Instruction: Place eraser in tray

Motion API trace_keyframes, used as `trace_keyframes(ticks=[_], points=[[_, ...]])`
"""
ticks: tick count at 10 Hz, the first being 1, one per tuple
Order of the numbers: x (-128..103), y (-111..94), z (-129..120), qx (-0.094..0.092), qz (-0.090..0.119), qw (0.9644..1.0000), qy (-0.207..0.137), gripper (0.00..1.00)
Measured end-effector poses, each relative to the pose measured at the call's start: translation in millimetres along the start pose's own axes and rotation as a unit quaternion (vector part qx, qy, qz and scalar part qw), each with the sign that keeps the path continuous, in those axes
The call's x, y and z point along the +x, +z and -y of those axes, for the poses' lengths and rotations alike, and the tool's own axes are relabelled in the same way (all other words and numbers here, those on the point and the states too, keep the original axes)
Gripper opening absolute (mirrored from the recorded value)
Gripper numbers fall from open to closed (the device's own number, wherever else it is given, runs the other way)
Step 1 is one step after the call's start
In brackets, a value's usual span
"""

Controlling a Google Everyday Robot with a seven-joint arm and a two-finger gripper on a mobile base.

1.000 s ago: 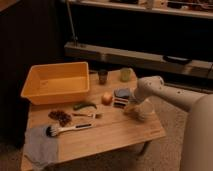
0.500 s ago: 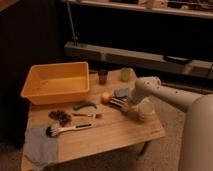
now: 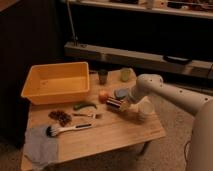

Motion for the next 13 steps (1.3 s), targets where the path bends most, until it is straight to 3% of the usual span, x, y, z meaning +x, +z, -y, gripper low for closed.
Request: trace_keyframes(ticks=[3,6,10,13], points=[[-15,-36,5,0.024,0.013,0.9996,0.012,0.00],[-44,-34,20,0.037,0.006,0.9991,0.018,0.00],[-98,-38,78,0.067,0.010,0.9977,0.004,0.00],[-155,-49,100,0.088,0.026,0.9955,-0.020,0.00]])
